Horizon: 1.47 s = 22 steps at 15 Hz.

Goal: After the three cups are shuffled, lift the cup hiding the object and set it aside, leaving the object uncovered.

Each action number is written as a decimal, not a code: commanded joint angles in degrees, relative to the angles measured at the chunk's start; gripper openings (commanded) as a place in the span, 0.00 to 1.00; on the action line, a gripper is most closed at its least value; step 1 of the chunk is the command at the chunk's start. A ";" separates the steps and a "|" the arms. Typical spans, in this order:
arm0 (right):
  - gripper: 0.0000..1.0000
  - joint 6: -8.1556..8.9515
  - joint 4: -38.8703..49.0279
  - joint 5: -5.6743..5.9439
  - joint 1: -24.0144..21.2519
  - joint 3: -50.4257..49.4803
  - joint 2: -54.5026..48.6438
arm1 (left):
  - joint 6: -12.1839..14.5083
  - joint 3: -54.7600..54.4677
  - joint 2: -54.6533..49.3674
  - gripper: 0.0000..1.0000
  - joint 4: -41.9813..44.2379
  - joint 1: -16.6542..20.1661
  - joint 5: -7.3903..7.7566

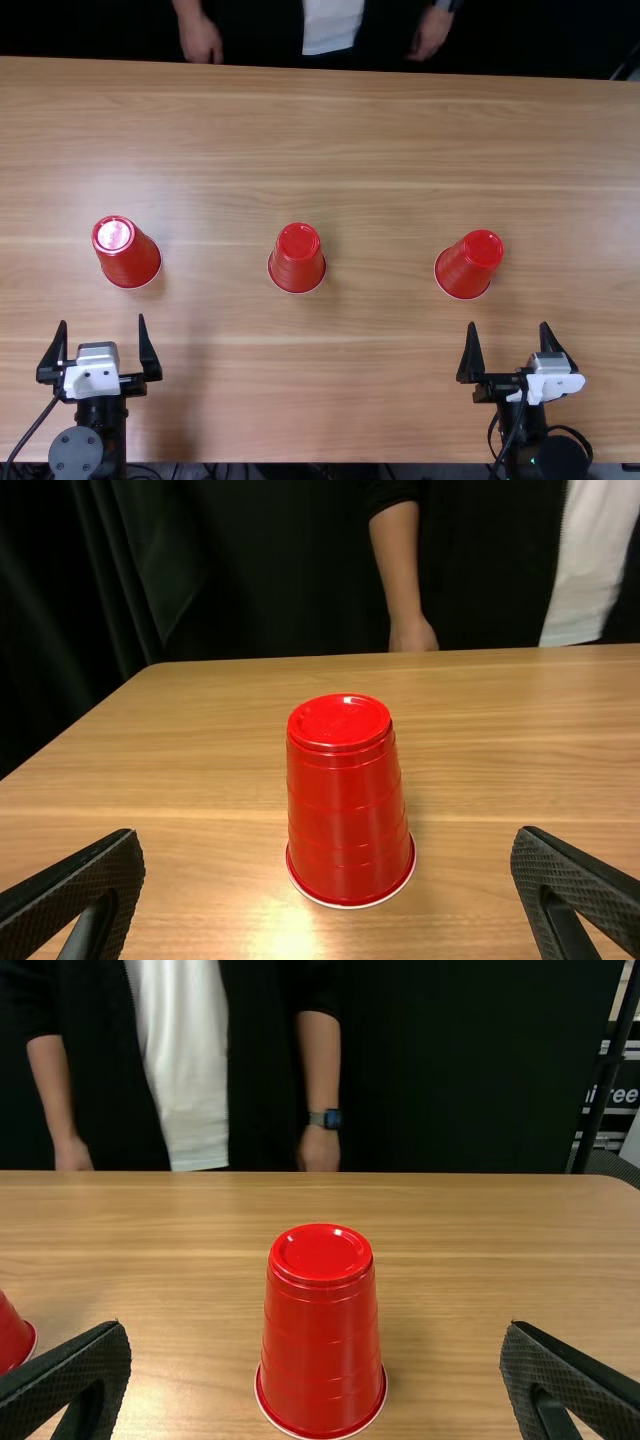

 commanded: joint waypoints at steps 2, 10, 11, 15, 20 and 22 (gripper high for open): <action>1.00 0.43 1.33 0.09 -0.63 1.80 -0.73 | 0.99 -0.75 -0.62 1.00 -1.42 0.06 0.38; 1.00 0.00 -4.47 0.30 -2.30 24.04 11.57 | 0.89 33.44 20.12 1.00 -22.20 -0.64 -0.88; 1.00 -0.10 -8.69 0.30 -2.30 28.26 14.56 | 0.57 38.53 23.99 1.00 -27.89 -1.08 -1.20; 1.00 0.11 -27.67 0.19 -2.21 47.59 31.08 | 0.47 56.55 36.99 1.00 -43.71 -6.62 -11.01; 1.00 -0.21 -47.71 0.19 -1.86 62.88 44.97 | 0.05 68.86 48.95 1.00 -57.63 -11.01 -18.39; 1.00 -0.31 -52.35 0.09 -1.77 66.84 48.84 | 0.05 73.60 53.08 1.00 -60.59 -10.75 -17.76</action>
